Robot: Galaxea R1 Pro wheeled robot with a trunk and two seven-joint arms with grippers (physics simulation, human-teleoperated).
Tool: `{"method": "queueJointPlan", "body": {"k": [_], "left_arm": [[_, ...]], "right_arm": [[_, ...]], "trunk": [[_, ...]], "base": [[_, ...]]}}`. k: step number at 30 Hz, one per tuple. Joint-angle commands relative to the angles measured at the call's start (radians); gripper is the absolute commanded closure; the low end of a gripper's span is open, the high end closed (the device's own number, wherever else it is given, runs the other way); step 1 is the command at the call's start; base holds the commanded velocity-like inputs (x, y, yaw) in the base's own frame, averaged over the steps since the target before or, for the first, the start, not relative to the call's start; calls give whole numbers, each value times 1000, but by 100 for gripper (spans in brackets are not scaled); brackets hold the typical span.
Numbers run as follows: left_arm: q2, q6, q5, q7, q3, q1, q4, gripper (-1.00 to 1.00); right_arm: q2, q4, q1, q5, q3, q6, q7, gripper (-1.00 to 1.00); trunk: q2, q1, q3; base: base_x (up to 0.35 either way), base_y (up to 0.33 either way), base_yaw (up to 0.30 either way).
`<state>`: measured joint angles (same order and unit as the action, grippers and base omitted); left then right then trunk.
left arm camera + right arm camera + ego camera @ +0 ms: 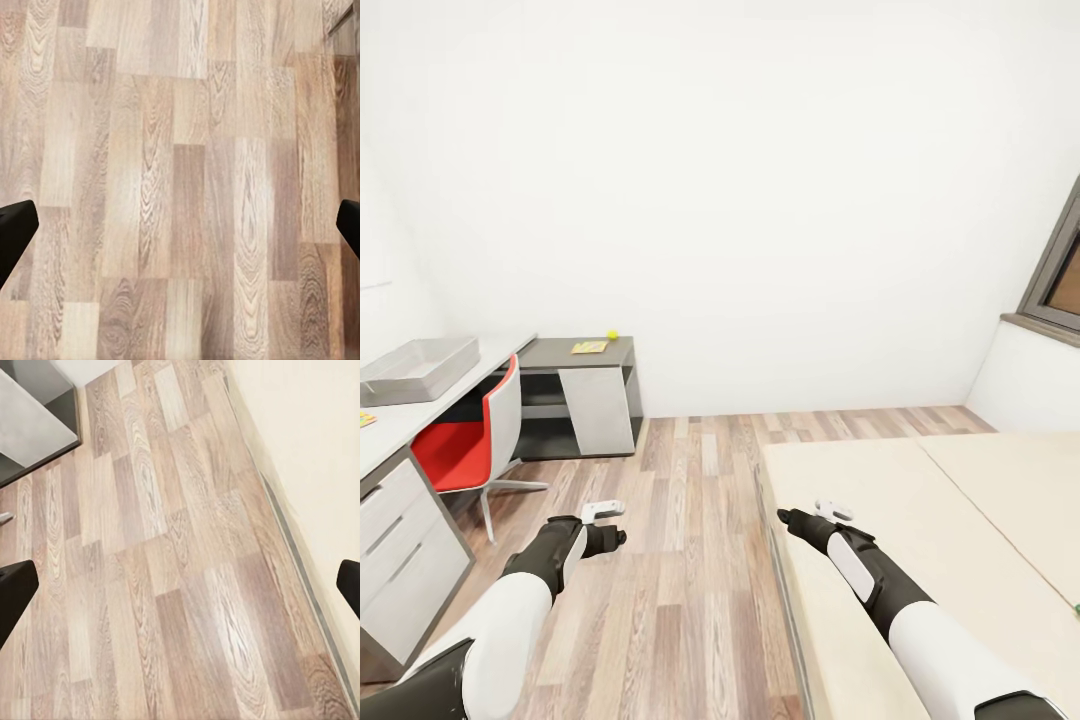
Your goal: Put all the toys in the child's room - the three board games (two on the bed and one on the table), the two jigsaw puzzles on the table, and the tennis ball on the table - inside the toy box on the table in the child's room.
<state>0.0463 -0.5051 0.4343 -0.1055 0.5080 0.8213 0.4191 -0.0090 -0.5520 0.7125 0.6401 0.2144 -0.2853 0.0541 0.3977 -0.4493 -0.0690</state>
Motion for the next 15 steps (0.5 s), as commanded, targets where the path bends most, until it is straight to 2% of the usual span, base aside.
{"method": "queueJointPlan", "body": {"k": [1, 15], "left_arm": [[1, -5, 11, -8, 7, 1, 3, -100], [1, -4, 10, -8, 7, 1, 3, -100]], "right_arm": [[-1, -2, 1, 6, 5, -3, 6, -100], [-1, -2, 1, 6, 5, -3, 6, -100]], "trunk": [[2, -1, -2], [2, -1, -2]], "base": [[0, -49, 0], [0, -24, 0]]}}
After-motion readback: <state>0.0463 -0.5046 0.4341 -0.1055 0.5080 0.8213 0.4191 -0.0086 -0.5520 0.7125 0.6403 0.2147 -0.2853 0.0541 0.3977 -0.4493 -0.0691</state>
